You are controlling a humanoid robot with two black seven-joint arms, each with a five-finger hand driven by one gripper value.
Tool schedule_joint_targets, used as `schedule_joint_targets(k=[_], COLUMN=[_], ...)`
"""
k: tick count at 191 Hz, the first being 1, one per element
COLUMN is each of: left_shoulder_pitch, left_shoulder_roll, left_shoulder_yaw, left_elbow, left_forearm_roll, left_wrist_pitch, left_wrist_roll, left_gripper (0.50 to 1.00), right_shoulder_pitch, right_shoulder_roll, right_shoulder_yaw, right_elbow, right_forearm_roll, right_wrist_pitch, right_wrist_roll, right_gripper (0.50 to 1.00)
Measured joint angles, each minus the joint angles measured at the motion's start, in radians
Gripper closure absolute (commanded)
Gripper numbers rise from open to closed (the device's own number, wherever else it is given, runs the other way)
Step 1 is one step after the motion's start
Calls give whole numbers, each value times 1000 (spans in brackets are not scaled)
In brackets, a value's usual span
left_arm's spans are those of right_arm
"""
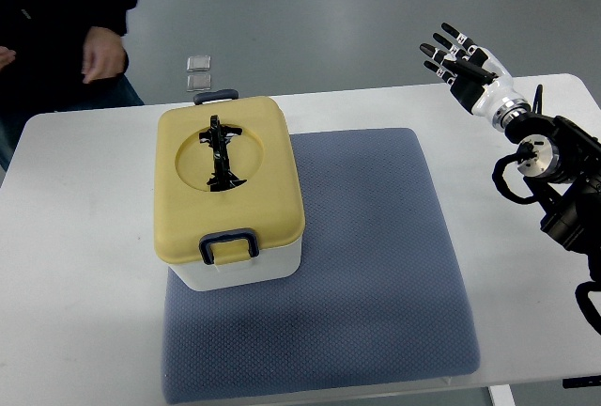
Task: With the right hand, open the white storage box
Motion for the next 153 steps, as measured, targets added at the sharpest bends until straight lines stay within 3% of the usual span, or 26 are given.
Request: schedule_joint_targets(k=[153], left_shoulder_pitch=[0], left_shoulder_roll=[0], left_shoulder_yaw=[0], left_elbow=[-1], left_forearm_roll=[0], left_wrist_pitch=[1], left_wrist_roll=[-2], left_gripper=[500], right_shoulder_pitch=[2], right_shoulder_roll=[4], right_shoulder_yaw=[8], right_elbow=[0], right_forearm_roll=[12], right_wrist_pitch=[1], right_wrist_roll=[1], right_gripper=[572])
